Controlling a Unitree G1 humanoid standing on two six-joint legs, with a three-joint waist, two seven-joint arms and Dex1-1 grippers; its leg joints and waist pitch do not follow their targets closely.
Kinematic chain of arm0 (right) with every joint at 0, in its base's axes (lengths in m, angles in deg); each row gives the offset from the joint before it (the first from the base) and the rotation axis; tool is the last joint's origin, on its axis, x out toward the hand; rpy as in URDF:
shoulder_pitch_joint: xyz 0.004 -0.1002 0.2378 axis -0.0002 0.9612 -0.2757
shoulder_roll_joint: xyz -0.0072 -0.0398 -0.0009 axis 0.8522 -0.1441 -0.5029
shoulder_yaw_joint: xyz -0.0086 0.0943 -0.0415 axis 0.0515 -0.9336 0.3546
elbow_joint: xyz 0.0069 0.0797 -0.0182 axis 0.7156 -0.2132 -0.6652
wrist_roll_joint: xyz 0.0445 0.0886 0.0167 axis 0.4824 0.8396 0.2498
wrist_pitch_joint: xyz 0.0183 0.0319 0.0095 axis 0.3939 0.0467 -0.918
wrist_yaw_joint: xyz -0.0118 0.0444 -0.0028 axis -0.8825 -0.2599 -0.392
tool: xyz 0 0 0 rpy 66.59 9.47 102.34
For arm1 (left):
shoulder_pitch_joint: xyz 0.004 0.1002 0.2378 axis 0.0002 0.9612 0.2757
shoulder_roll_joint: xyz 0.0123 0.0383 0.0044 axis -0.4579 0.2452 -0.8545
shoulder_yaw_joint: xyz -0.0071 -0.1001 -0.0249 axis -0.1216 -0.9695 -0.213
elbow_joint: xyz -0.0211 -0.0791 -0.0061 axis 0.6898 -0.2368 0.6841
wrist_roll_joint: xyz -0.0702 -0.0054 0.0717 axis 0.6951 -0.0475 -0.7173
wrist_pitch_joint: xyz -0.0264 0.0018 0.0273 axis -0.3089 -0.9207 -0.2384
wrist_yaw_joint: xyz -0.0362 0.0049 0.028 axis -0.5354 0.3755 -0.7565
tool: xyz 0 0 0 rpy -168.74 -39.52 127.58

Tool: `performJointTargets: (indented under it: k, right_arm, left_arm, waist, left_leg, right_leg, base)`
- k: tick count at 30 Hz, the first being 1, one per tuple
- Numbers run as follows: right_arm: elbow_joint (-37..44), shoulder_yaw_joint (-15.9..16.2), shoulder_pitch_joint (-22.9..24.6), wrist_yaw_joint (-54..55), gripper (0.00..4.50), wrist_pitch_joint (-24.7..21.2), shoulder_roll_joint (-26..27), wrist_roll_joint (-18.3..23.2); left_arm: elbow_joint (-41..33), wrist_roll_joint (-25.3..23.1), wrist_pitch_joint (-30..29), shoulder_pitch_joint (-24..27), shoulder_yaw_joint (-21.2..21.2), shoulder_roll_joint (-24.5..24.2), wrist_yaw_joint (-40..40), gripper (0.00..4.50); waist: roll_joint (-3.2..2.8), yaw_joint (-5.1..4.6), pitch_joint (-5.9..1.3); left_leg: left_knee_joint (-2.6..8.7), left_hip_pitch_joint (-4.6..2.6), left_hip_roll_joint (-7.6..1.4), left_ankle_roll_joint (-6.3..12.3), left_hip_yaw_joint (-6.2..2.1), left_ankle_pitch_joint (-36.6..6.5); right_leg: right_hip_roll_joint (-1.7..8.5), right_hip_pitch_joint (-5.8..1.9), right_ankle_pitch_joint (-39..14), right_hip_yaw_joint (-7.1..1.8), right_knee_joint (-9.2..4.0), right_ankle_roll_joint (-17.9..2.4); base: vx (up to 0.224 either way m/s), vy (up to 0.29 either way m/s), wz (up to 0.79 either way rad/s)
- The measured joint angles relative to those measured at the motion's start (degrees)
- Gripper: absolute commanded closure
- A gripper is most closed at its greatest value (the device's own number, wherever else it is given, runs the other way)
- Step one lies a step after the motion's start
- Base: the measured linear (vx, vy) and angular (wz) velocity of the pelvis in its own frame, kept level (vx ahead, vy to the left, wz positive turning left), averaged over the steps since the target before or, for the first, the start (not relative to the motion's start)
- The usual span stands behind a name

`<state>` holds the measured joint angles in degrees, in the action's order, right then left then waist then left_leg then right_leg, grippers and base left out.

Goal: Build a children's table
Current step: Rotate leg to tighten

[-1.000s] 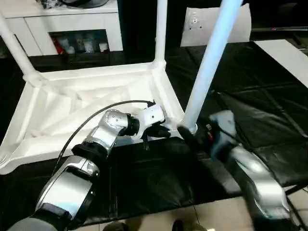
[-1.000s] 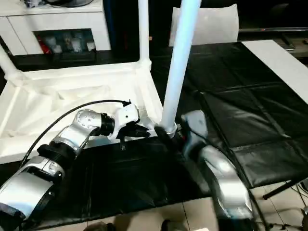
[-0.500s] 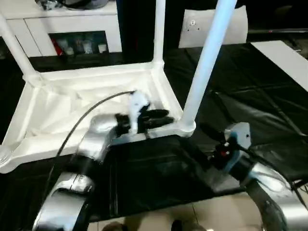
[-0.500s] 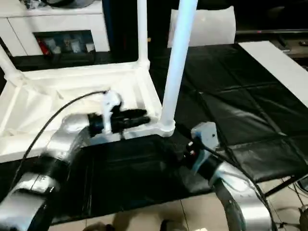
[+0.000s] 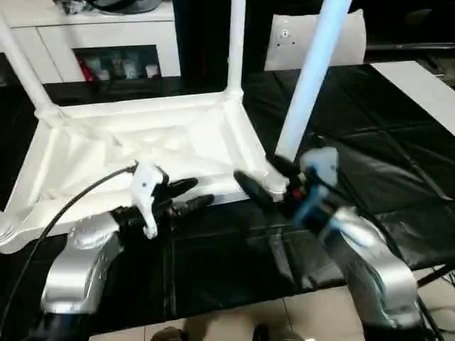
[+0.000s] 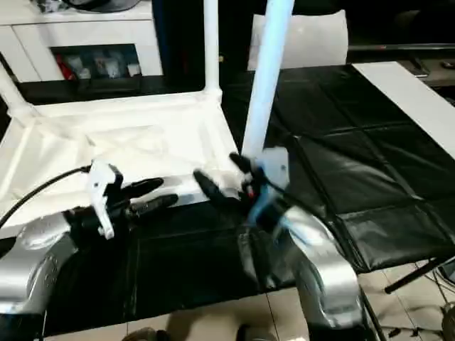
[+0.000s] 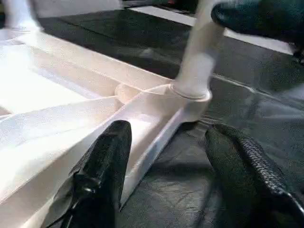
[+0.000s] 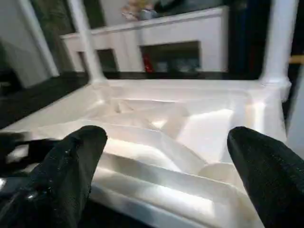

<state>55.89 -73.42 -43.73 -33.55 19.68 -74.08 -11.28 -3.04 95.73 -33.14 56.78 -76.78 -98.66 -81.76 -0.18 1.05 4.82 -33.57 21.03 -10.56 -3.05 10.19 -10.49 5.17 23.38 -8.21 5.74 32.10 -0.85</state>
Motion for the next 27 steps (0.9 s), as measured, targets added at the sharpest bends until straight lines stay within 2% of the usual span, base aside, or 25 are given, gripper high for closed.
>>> performJointTargets:
  k: [2, 4, 8, 9, 12, 13, 16, 18, 23, 25, 27]
  right_arm:
    - [-3.01, 0.1, -2.8, 0.78, 0.0, 0.13, -0.19, -0.93]
    - [-5.92, -0.57, -5.43, 2.17, 0.0, 0.27, -0.24, -1.4]
    - [-11.22, -2.74, -9.23, 4.71, 0.0, 1.82, -1.27, -1.76]
    - [-13.64, -4.15, -10.59, 5.79, 0.0, 2.78, -2.27, -2.38]
    - [-17.43, -6.16, -12.39, 7.28, 0.0, 4.97, -4.41, -3.63]
    - [-19.25, -6.52, -13.4, 7.84, 0.0, 5.67, -5.14, -3.99]
    - [-23.59, -9.0, -15.57, 9.82, 0.0, 7.28, -7.38, -4.77]
    - [-25.05, -10.08, -15.99, 9.61, 0.0, 7.97, -8.92, -5.1]
    - [-23.01, -9.91, -14.03, 5.58, 0.0, 8.24, -9.59, -4.48]
    - [-20.68, -8.39, -11.58, 3.5, 0.0, 8.22, -9.99, -3.79]
    - [-17.95, -5.41, -8.03, 1.28, 0.0, 7.36, -10.14, -3.36]
  left_arm:
    - [-3.03, 0.15, -1.24, 3.07, -0.2, 0.4, 1.53, 1.32]
    - [-5.81, 0.23, -2.41, 6.35, -0.05, 0.47, 2.46, 1.04]
    - [-8.32, 0.02, -2.9, 10.64, -0.26, -1.23, 3.52, 0.88]
    - [-8.52, -0.1, -3.04, 12.1, -0.36, -1.62, 4.11, 0.69]
    - [-8.97, -0.9, -3.36, 13.47, -0.45, -2.5, 4.96, 0.48]
    - [-9.49, -1.07, -3.52, 13.68, -0.49, -2.65, 5.36, 0.28]
    - [-10.59, -1.18, -3.5, 14.96, -0.61, -2.8, 6.2, 0.15]
    - [-10.66, -1.03, -1.13, 16.87, -0.69, -3.0, 5.98, 0.07]
    - [-8.63, -0.4, 5.39, 20.23, -2.77, -4.68, 3.78, 0.07]
    - [-5.81, -0.26, 8.56, 20.17, -3.37, -4.72, 3.39, 0.07]
    - [0.32, 0.03, 12.82, 17.5, -3.9, -4.71, 2.68, 0.07]
  waist:
    - [0.01, -0.77, 0.01]
    - [0.08, -1.02, 0.06]
    - [0.11, -0.76, 0.1]
    - [0.13, -0.51, 0.11]
    - [0.14, -0.12, 0.11]
    - [0.14, -0.14, 0.11]
    - [0.14, 0.09, 0.11]
    - [0.16, 0.08, 0.1]
    - [0.17, -0.74, 0.08]
    - [0.16, -0.85, 0.08]
    - [0.13, -0.85, 0.06]
  left_leg:
    - [0.01, 0.02, 0.07, 0.0, 0.0, 0.0]
    - [0.02, 0.04, 0.08, 0.0, 0.0, 0.0]
    - [0.07, 0.08, 0.08, 0.0, -0.03, 0.0]
    - [0.07, 0.13, 0.13, 0.0, -0.04, 0.0]
    - [0.04, 0.16, 0.21, 0.01, -0.04, 0.0]
    - [0.04, 0.17, 0.24, 0.01, -0.04, 0.0]
    - [0.06, 0.17, 0.33, 0.03, -0.04, -0.01]
    - [0.13, 0.14, 0.32, 0.03, -0.04, -0.01]
    - [0.55, 0.01, 0.23, 0.02, -0.04, -0.01]
    - [0.64, -0.06, 0.15, 0.02, -0.05, -0.01]
    - [0.75, -0.11, 0.11, 0.02, -0.14, -0.01]
  right_leg:
    - [0.0, 0.01, -0.01, -0.1, -0.01, 0.01]
    - [0.0, 0.04, -0.01, -0.12, -0.01, 0.01]
    - [-0.03, 0.06, -0.01, -0.13, 0.0, 0.01]
    - [-0.04, 0.04, -0.01, -0.22, 0.0, 0.02]
    - [-0.02, -0.01, -0.03, -0.35, 0.0, 0.06]
    - [0.0, -0.01, -0.03, -0.36, 0.0, 0.06]
    - [0.01, -0.01, -0.03, -0.49, 0.02, 0.06]
    - [0.0, -0.01, -0.03, -0.48, 0.03, 0.06]
    - [-0.14, 0.02, -0.07, -0.46, 0.04, 0.13]
    - [-0.24, 0.02, -0.08, -0.46, 0.04, 0.13]
    - [-0.37, -0.05, -0.08, -0.45, 0.04, 0.14]
  base:
    - [0.0, 0.0, 0.0]
    - [0.0, 0.0, 0.0]
    - [0.0, 0.0, 0.0]
    - [0.0, 0.0, 0.0]
    - [0.0, 0.0, 0.0]
    - [0.0, 0.0, 0.0]
    - [0.0, 0.0, 0.0]
    - [0.0, 0.0, 0.0]
    - [0.0, 0.0, 0.0]
    - [0.0, 0.0, 0.0]
    - [0.0, 0.0, 0.0]
